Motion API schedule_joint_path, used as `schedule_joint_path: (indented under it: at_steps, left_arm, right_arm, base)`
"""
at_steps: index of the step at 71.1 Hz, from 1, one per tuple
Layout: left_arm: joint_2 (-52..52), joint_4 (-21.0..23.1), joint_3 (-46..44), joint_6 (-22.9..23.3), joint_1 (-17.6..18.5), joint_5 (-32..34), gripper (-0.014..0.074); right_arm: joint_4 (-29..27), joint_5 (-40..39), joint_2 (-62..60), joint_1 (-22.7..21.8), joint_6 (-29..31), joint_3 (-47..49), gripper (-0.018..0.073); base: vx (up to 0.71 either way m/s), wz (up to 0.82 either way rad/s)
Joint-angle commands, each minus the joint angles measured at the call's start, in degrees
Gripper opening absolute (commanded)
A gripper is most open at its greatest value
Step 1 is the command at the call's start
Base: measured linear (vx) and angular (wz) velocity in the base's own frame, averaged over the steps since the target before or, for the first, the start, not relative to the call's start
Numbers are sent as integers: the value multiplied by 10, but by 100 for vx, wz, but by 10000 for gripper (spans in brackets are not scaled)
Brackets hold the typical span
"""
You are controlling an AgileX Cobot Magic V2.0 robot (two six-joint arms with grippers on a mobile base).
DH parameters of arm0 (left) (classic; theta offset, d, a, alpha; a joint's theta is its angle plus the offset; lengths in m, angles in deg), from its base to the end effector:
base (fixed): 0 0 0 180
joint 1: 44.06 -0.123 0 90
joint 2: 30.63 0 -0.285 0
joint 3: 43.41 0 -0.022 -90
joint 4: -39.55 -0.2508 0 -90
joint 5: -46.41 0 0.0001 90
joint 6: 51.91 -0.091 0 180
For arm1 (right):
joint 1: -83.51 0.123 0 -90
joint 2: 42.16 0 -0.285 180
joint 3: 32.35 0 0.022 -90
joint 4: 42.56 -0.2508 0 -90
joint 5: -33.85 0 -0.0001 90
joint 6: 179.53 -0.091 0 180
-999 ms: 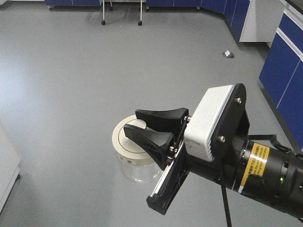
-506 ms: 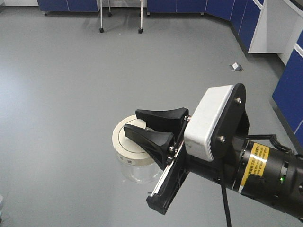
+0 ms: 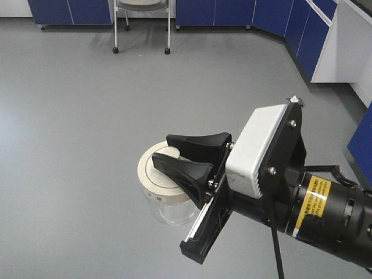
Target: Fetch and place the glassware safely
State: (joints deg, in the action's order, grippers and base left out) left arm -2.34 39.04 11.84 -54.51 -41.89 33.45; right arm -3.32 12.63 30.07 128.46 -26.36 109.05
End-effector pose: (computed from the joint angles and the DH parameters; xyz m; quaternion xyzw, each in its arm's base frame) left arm 0.0861 -0.0031 0.2977 0.0336 0.7453 0.0061 0.6659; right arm 0.1577 0.1868 0.3194 -0.4075 0.6072 0.2813 0.6214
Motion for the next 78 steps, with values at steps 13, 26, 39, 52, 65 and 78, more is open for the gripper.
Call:
schedule_joint_path:
  at_steps: [13,26,39,52,65,78]
  left_arm:
    - [5,2,-14,3,-2,41,-7]
    - [5,2,-14,3,-2,41,-7]
    - [5,2,-14,3,-2,41,-7]
    - [5,2,-14,3,-2,41,-7]
    - [5,2,-14,3,-2,41,-7]
    - [5,2,-14,3,-2,41,-7]
  right_arm:
    - [-11,-48,-13,0,2,20,-1]
    - [-11,-48,-13,0,2,20,-1]
    - [-11,-48,-13,0,2,20,-1]
    - [-11,-48,-13,0,2,20,-1]
    - [-11,-48,-13,0,2,20,-1]
    - [-11,-48,-13,0,2,20,-1]
  base:
    - [52,-6]
    - [52,-4]
    - [53,-4]
    - [54,-2]
    - [54,2]
    - [55,4]
